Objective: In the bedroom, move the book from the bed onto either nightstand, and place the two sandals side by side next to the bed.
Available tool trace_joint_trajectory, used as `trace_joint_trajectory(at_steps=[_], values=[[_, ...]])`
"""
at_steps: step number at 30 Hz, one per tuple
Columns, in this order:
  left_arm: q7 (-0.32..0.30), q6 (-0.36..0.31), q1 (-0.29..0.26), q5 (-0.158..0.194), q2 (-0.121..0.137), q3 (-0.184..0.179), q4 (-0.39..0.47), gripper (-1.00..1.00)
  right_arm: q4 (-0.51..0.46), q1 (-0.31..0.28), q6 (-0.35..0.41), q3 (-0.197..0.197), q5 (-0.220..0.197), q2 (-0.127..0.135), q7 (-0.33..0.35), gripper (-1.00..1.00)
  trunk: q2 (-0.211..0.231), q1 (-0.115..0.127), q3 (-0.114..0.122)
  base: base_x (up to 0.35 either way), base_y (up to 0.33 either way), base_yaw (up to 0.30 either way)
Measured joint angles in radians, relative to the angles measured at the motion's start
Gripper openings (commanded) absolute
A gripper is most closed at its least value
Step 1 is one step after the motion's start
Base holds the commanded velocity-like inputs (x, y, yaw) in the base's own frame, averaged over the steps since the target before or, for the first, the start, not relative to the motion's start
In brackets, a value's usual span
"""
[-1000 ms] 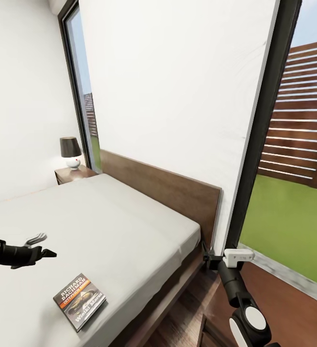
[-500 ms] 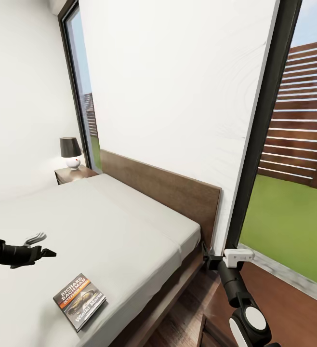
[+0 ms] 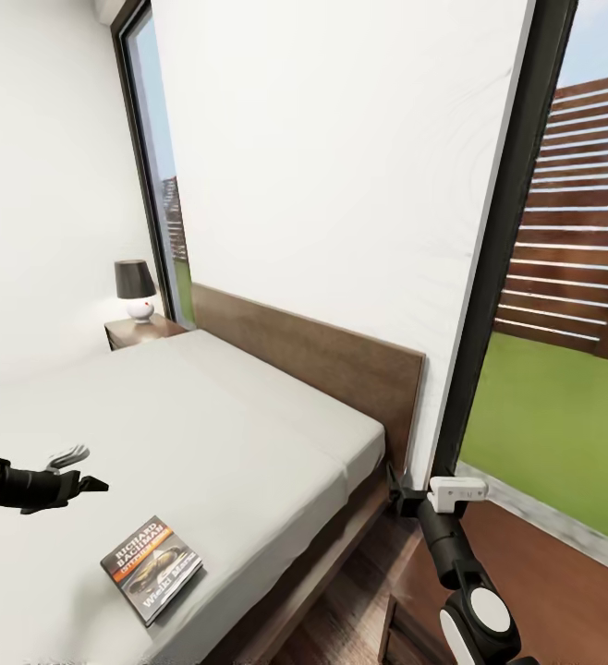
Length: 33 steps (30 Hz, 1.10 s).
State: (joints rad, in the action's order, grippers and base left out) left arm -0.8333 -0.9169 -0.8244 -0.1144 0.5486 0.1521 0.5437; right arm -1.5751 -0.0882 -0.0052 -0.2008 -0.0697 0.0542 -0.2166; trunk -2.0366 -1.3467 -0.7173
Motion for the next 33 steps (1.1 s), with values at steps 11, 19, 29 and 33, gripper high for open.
trace_joint_trajectory(at_steps=[11, 19, 29, 33], values=[[-0.001, 0.000, 0.000, 0.001, -0.001, 0.000, 0.001, 1.00, -0.007, 0.000, -0.001, 0.000, 0.000, 0.001, 0.002, 1.00, -0.028, -0.015, -0.013, 0.000, 0.000, 0.000], [-0.003, 0.001, 0.000, 0.002, -0.003, 0.000, 0.002, 1.00, -0.010, 0.000, -0.003, -0.001, 0.000, 0.001, 0.003, 1.00, -0.042, -0.023, -0.019, 0.000, 0.000, 0.000], [-0.003, 0.001, 0.000, 0.002, -0.003, 0.000, 0.002, 1.00, -0.011, 0.003, -0.022, -0.038, 0.001, 0.001, -0.005, 1.00, -0.084, -0.046, -0.038, 0.000, 0.000, 0.000], [-0.003, 0.001, 0.000, 0.002, -0.003, 0.000, 0.002, 1.00, -0.012, 0.004, -0.046, -0.048, 0.002, 0.001, -0.008, 1.00, -0.084, -0.046, -0.038, 0.000, 0.000, 0.000]])
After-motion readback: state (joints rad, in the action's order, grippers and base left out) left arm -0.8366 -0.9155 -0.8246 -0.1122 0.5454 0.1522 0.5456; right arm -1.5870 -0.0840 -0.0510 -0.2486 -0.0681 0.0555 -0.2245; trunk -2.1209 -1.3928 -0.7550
